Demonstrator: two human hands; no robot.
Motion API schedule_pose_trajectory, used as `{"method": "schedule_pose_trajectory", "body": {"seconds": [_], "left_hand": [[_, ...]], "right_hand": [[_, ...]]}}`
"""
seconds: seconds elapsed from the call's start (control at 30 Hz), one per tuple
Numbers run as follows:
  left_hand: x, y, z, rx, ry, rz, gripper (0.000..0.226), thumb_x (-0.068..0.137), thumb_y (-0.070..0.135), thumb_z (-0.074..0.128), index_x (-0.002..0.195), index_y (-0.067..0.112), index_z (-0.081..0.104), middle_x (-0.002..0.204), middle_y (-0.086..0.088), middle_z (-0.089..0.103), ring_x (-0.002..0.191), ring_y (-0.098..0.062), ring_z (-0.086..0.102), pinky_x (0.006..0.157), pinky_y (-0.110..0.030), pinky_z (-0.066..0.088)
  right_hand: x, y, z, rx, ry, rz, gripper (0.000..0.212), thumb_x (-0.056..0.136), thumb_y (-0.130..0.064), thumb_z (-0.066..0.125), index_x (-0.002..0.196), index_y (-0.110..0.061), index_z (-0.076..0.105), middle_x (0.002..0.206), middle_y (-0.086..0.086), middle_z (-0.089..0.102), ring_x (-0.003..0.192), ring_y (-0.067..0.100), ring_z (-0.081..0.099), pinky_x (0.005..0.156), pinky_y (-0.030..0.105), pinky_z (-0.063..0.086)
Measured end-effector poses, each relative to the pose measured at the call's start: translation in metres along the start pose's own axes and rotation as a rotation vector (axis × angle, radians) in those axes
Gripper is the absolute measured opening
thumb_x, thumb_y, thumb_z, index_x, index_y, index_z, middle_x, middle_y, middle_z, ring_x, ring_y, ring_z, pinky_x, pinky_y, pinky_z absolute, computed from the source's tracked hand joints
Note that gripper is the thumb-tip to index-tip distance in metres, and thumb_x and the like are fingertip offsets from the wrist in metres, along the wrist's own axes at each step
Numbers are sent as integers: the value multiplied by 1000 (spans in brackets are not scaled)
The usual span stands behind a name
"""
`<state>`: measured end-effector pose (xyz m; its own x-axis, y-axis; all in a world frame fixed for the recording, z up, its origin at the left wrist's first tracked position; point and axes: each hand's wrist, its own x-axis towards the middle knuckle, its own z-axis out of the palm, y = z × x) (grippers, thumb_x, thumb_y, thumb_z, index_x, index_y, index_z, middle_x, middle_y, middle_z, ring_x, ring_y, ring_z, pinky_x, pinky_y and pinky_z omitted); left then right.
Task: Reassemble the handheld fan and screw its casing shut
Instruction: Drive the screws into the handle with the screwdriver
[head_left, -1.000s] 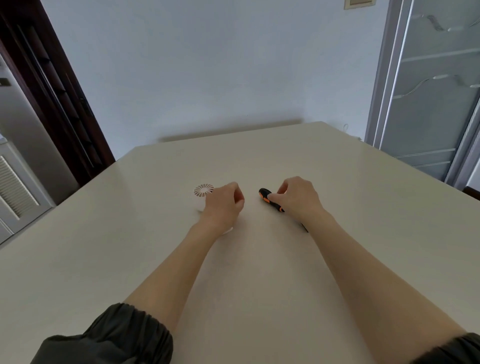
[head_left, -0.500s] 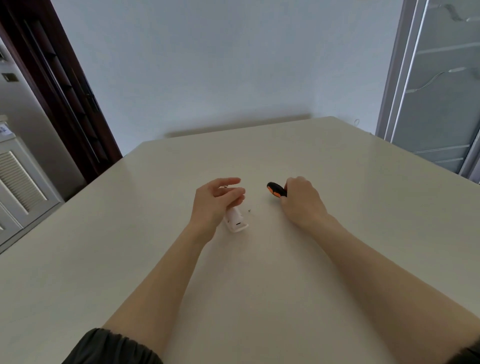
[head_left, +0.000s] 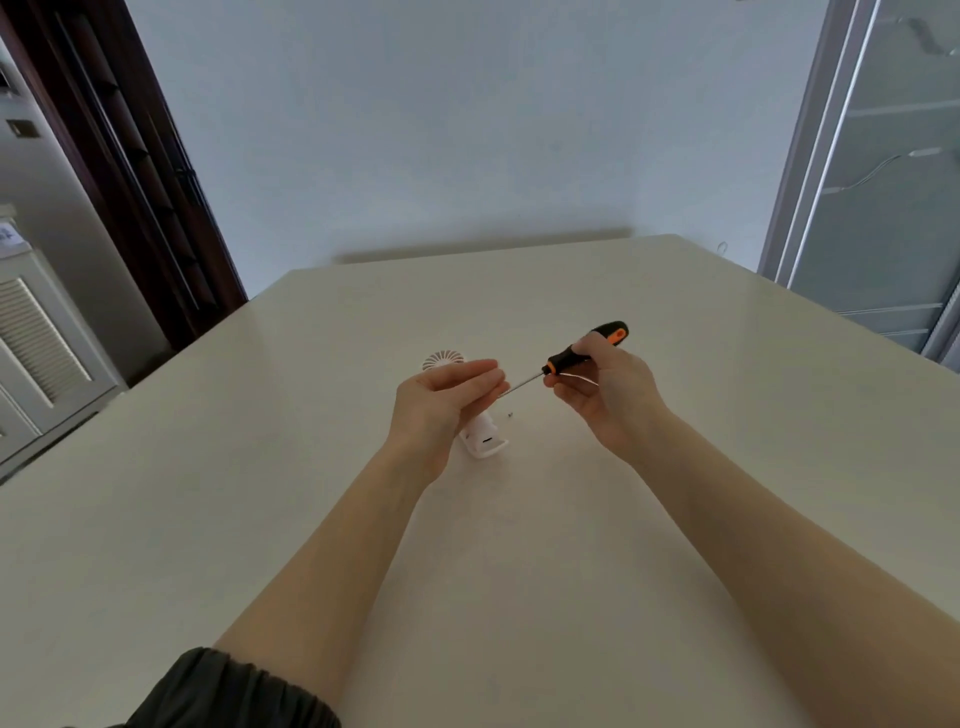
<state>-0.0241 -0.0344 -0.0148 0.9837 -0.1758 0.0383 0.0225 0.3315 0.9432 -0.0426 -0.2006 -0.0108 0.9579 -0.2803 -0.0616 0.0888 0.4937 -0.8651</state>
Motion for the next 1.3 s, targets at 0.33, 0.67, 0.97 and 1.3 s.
{"method": "schedule_pose_trajectory", "body": {"seconds": [0.33, 0.67, 0.97, 1.3], "left_hand": [[0, -3, 0, -9, 6, -5, 16, 82, -9, 63, 96, -2, 68, 79, -9, 74, 75, -18, 73, 72, -18, 57], [-2, -3, 1, 17, 20, -8, 20, 83, -6, 65, 100, 5, 68, 88, -12, 73, 77, -17, 73, 76, -19, 57], [1, -5, -1, 25, 22, -7, 21, 84, -5, 65, 102, 5, 68, 84, -9, 75, 79, -18, 73, 76, -19, 57], [1, -4, 0, 118, 9, 66, 25, 83, -7, 64, 105, 4, 67, 81, -11, 72, 74, -16, 72, 77, -19, 57]], "right_hand": [[3, 1, -2, 177, 71, -107, 8, 87, 0, 49, 81, -5, 46, 82, 18, 56, 75, 32, 62, 55, 26, 57], [1, 2, -2, 156, 63, -83, 6, 88, -1, 49, 84, -5, 47, 93, 23, 55, 84, 35, 61, 55, 26, 57], [2, 3, -2, 140, 42, -86, 7, 88, -1, 49, 83, -5, 47, 86, 19, 56, 77, 31, 62, 57, 26, 58], [-2, 0, 1, 89, 13, -147, 8, 90, 0, 50, 94, -6, 46, 82, 16, 58, 69, 26, 66, 62, 28, 59]]}}
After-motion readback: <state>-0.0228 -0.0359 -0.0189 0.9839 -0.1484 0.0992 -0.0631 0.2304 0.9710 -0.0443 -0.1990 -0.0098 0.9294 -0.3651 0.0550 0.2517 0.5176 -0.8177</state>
